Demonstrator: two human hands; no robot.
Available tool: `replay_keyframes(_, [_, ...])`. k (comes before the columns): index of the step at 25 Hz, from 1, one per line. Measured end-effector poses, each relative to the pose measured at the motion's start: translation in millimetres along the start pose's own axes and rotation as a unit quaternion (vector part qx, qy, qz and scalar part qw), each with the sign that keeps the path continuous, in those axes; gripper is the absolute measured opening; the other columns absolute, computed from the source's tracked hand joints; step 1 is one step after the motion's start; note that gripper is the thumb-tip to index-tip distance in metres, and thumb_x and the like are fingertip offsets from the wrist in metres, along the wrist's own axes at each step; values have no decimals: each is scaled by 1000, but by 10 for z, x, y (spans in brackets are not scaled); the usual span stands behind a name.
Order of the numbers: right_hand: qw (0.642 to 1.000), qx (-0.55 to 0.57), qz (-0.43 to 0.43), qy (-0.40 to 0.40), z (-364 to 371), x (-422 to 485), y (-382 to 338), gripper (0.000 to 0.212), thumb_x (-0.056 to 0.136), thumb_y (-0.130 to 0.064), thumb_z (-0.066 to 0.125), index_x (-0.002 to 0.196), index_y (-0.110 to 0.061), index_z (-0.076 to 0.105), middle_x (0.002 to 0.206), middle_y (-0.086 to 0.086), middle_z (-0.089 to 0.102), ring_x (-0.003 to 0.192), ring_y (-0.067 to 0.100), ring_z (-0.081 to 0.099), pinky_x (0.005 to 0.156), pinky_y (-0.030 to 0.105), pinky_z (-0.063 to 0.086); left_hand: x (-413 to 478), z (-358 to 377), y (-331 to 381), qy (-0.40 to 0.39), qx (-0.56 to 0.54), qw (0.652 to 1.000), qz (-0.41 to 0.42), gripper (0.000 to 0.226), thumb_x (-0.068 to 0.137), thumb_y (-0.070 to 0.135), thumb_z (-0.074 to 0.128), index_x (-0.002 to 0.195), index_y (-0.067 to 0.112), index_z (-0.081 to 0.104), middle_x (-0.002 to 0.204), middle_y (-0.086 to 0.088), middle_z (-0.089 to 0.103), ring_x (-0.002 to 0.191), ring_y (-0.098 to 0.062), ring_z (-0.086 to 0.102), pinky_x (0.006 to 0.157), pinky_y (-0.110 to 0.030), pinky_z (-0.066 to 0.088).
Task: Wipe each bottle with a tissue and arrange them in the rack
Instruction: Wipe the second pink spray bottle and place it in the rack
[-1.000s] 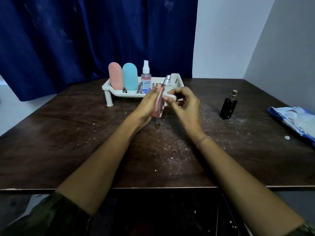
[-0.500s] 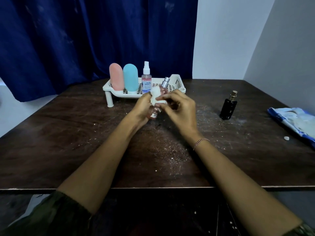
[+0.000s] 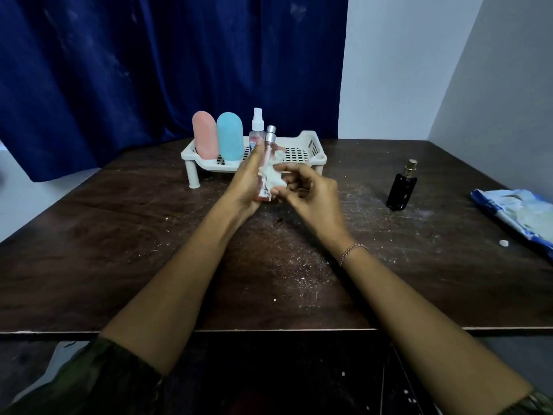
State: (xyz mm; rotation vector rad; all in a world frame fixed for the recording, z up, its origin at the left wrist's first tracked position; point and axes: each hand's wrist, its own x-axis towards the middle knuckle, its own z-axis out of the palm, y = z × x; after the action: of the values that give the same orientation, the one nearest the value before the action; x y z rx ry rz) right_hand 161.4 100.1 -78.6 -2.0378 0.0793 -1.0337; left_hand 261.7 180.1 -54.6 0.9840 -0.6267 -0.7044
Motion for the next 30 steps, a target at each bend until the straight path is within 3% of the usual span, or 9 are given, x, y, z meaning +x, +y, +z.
replay_keyframes(2, [1000,0,-6,-3,12,2,-1,33,75,-10,75,106,-13,64,81,-14,59,73,-1,55,70,13,49,1,-34,-1,-9,-3,1000,-12,46,97,48,34,104,9,57,69,0,64,59,-12,58,43,-19,45])
replay_keyframes(5, [998,13,-6,62,-25,31,11,32,79,-7,70,110,-11,61,83,-13,58,74,2,56,69,21,55,-25,-9,-20,-38,-12,998,-46,40,96,44,39,108,10,57,82,-3,65,62,-9,61,49,-19,49])
replay_keyframes(8, [994,32,3,105,-69,68,50,34,82,-4,67,113,-13,60,88,-12,58,72,-2,53,67,17,53,-45,36,-59,-36,22,998,-40,34,97,41,39,103,13,58,77,-1,63,61,-9,58,49,-19,49])
replay_keyframes(11, [997,40,13,69,-49,39,38,24,81,-5,68,103,-12,61,88,-11,60,70,-3,55,65,16,52,-44,32,-50,-12,-14,999,-34,33,98,40,39,102,13,57,81,-3,66,62,-10,59,53,-22,50])
replay_keyframes(14, [998,54,3,-25,3,-16,7,18,80,-3,68,94,-10,59,83,-8,60,68,-4,56,61,10,49,-22,-21,5,31,-66,997,-26,40,97,45,37,98,10,56,81,-9,62,56,-14,59,42,-22,48])
replay_keyframes(18, [995,7,-32,-97,58,-42,13,32,74,-7,75,91,-13,49,85,-15,55,70,-2,53,62,13,49,34,-87,3,80,-114,990,-9,47,97,49,33,85,12,59,64,-1,52,46,-10,52,44,-21,45])
replay_keyframes(23, [992,-63,-70,-81,50,-59,33,43,76,-15,75,102,-7,43,83,-18,49,67,-8,53,59,6,40,67,-14,-130,84,-115,990,-5,43,96,48,37,84,13,61,62,0,54,44,-10,51,47,-22,43])
replay_keyframes(25, [991,-85,-84,-67,42,-65,25,43,78,-19,74,104,-5,44,86,-11,54,65,-4,51,61,6,38,60,30,-126,79,-133,988,11,42,96,46,37,83,12,60,61,-1,53,43,-8,51,46,-21,45])
replay_keyframes(30, [980,-144,-133,-24,43,-65,3,38,79,-23,72,101,-2,50,96,5,56,80,5,45,70,14,37,59,64,-109,89,-162,982,23,42,96,46,37,83,12,58,66,-2,50,44,-8,51,45,-19,46])
